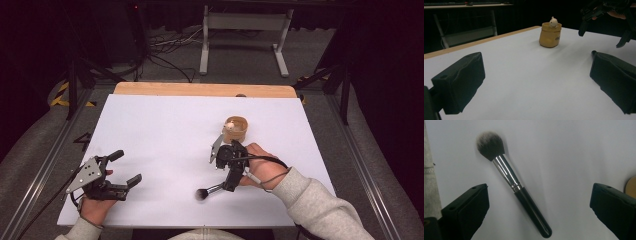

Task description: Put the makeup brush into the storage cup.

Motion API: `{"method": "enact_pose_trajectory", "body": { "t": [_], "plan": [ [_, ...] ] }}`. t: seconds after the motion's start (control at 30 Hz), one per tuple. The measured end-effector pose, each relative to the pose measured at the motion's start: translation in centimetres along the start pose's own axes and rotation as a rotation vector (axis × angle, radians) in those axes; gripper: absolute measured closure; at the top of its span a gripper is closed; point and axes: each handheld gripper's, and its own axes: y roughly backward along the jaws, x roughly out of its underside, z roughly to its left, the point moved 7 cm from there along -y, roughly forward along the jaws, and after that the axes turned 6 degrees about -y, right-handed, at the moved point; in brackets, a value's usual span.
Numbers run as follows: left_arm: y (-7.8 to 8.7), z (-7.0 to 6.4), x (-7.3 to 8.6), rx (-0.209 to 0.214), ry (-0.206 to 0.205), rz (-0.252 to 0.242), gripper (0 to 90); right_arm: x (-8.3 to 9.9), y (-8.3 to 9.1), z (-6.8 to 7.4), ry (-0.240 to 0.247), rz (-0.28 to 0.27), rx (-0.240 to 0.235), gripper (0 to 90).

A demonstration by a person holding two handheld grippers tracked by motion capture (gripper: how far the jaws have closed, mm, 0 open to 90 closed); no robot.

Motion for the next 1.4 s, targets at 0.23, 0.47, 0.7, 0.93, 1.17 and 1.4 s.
{"method": "enact_pose_trajectory", "body": {
  "t": [0.23, 0.47, 0.7, 0.93, 1.17, 1.4],
  "plan": [
    [0.0, 0.0, 0.0, -0.001, -0.002, 0.003, 0.3, 0.0, -0.6, 0.1, 0.033, 0.027, -0.002, 3.4],
    [0.0, 0.0, 0.0, 0.000, -0.002, 0.002, 0.3, 0.0, -1.2, 0.3, 0.050, 0.048, -0.013, 5.1],
    [0.0, 0.0, 0.0, 0.002, 0.000, 0.003, 0.3, 0.2, -2.0, 0.3, 0.049, 0.054, -0.023, 6.9],
    [0.0, 0.0, 0.0, 0.003, 0.001, 0.002, 0.3, 0.5, -2.8, 0.4, 0.047, 0.073, -0.038, 8.5],
    [0.0, 0.0, 0.0, 0.003, 0.001, 0.002, 0.3, 0.6, -3.6, 0.6, 0.063, 0.089, -0.053, 12.3],
    [0.0, 0.0, 0.0, 0.004, 0.004, -0.002, 0.3, 0.7, -4.0, 0.7, 0.061, 0.107, -0.060, 16.3]
  ]
}}
